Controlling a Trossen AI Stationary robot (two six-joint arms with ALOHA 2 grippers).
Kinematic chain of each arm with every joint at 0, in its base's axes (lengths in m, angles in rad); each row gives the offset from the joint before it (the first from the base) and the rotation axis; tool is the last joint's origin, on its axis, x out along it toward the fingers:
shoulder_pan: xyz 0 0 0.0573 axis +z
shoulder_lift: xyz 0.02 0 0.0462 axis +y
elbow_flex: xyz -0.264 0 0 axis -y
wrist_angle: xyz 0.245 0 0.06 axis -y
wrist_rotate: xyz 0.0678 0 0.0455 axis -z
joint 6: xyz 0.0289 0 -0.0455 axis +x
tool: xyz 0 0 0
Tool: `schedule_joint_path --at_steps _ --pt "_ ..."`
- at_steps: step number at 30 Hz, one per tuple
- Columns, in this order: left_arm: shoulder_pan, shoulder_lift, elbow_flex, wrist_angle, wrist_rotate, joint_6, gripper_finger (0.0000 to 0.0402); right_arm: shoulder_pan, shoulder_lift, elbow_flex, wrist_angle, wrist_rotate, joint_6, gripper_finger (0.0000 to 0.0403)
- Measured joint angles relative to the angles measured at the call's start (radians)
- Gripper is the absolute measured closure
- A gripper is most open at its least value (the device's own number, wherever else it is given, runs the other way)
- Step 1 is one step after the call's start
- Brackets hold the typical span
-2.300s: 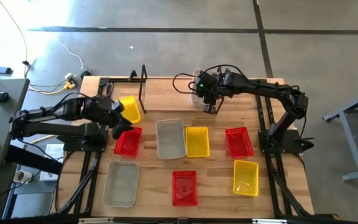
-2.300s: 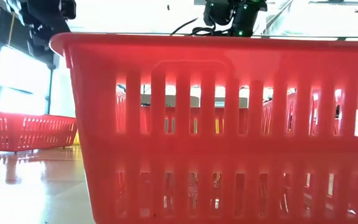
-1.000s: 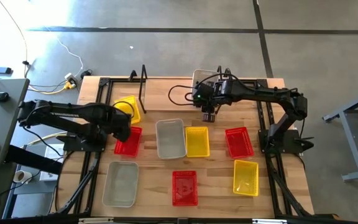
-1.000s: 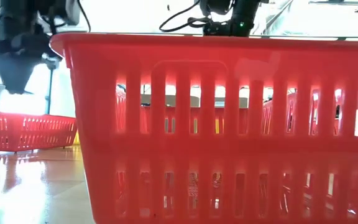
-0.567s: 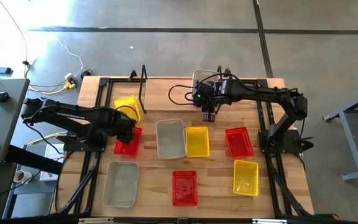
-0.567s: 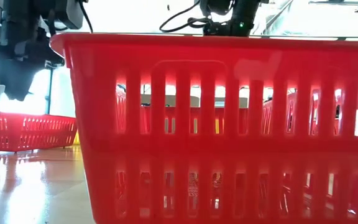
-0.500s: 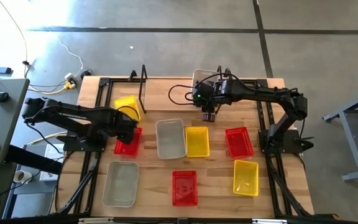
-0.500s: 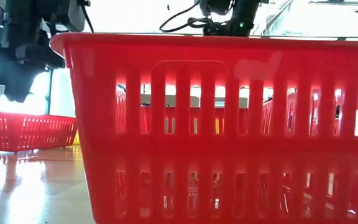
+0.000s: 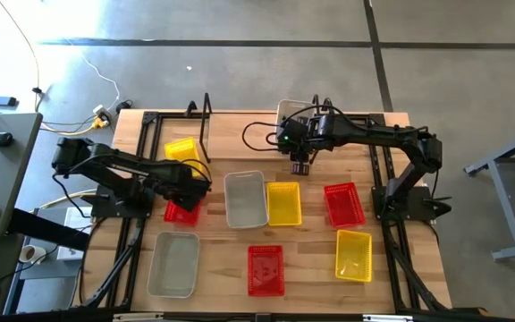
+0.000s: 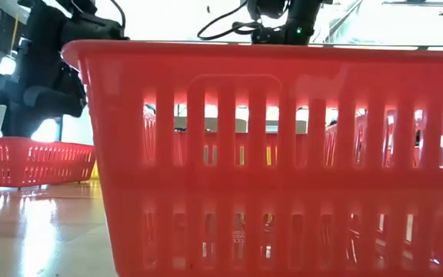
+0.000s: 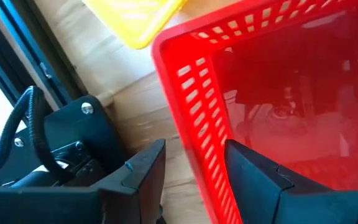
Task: Stack baskets on shelf by color
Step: Put the top left red tray on the shelf
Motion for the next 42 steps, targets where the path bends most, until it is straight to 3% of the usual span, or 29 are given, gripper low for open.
schedule_joint_path --at_steps 12,28,42 --pt "0.0 0.11 0.0 0.032 0.048 0.026 0.0257 0.0 0.0 0.0 -0.007 0.0 0.0 0.0283" --pt "0.0 0.109 0.006 0.029 0.023 0.03 0.039 0.0 0.0 0.0 -0.008 0.0 0.0 0.0283" --pt "0.0 0.111 0.121 0.026 -0.055 0.071 0.0396 0.0 0.0 0.0 -0.008 0.0 0.0 0.0283"
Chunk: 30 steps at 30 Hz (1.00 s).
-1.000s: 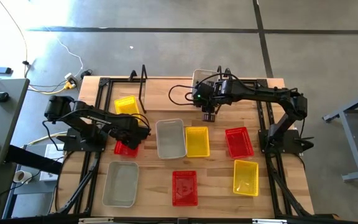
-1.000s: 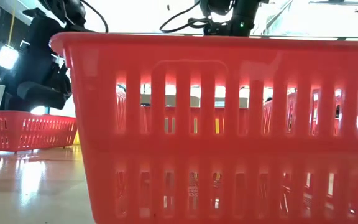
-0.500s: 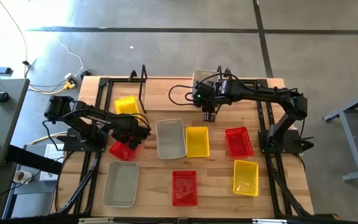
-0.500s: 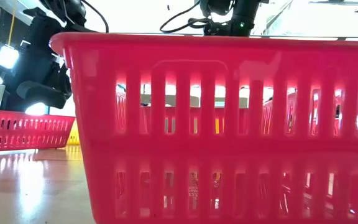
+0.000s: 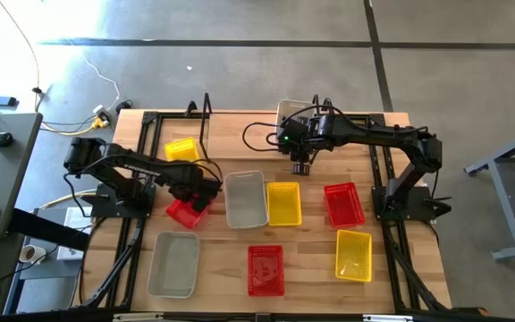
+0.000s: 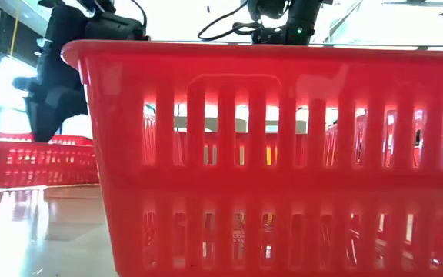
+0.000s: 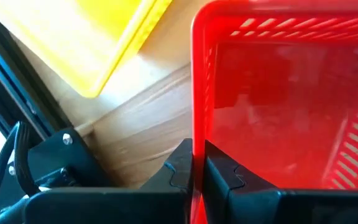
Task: Stack baskets on shelf by color
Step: Put the top left red tray on the shelf
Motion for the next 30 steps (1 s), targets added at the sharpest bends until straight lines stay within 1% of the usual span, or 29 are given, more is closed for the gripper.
schedule_joint_path --at_steps 12,17,22,30 --pt "0.0 0.0 0.077 -0.009 -0.02 0.035 0.0396 0.0 0.0 0.0 0.0 0.0 0.0 0.0283" --pt "0.0 0.0 0.097 -0.04 -0.034 0.035 0.0396 0.0 0.0 0.0 0.0 0.0 0.0 0.0283" --pt "0.0 0.0 0.132 -0.08 -0.061 0.035 0.0396 0.0 0.0 0.0 0.0 0.0 0.0 0.0283" --pt "0.0 0.0 0.183 -0.083 -0.09 0.07 0.0397 0.024 0.0 0.0 0.0 0.002 0.0 0.0283"
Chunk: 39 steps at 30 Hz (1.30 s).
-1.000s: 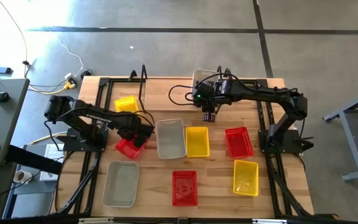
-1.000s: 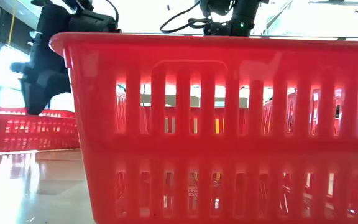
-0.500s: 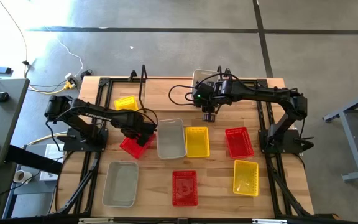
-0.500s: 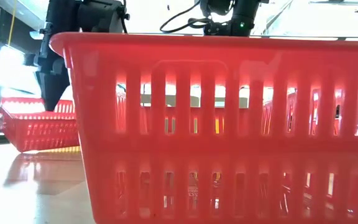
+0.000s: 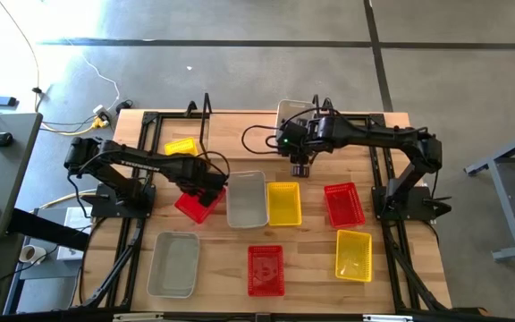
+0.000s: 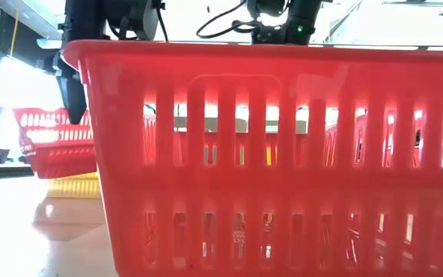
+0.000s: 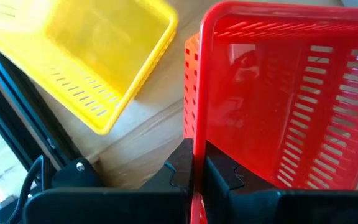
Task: Stack baskets on shelf by color
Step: Put the top left red tray on the shelf
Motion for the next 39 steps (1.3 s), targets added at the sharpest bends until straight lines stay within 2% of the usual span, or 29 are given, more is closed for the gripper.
schedule_joint_path --at_steps 8,22,25,39 --pt "0.0 0.0 0.04 -0.007 -0.03 0.017 0.0397 0.045 0.0 0.0 0.0 0.077 -0.008 0.0283" --pt "0.0 0.0 0.121 -0.055 -0.112 0.006 0.0396 0.095 0.0 0.0 0.016 0.062 0.001 0.0283" --pt "0.0 0.0 0.159 -0.051 -0.143 0.005 0.0396 0.119 0.0 0.0 0.032 0.038 0.004 0.0283" --pt "0.003 -0.001 0.336 -0.001 -0.309 0.009 0.0396 0.289 0.0 0.0 0.132 0.064 -0.034 0.0283"
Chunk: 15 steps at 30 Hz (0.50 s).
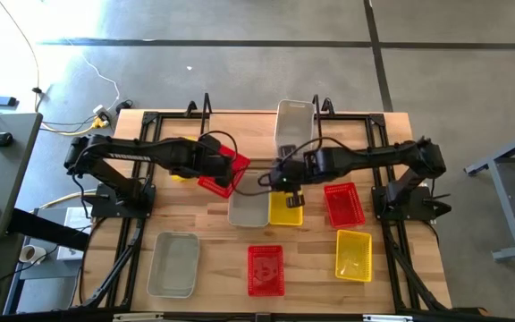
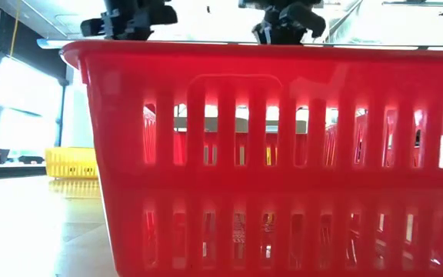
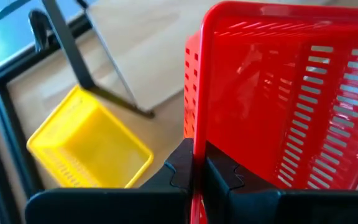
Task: Stack baskets on shelf by color
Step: Put the top left red tray on the shelf
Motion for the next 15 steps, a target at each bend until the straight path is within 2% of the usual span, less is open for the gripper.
schedule_joint_path --at_steps 5,15 --pt "0.007 0.0 0.036 0.035 -0.021 0.034 0.0396 0.06 0.0 0.0 0.021 0.069 -0.016 0.0283" --pt "0.066 -0.001 0.082 0.192 -0.026 0.109 0.0396 0.147 0.0 0.0 0.218 0.064 -0.173 0.0283"
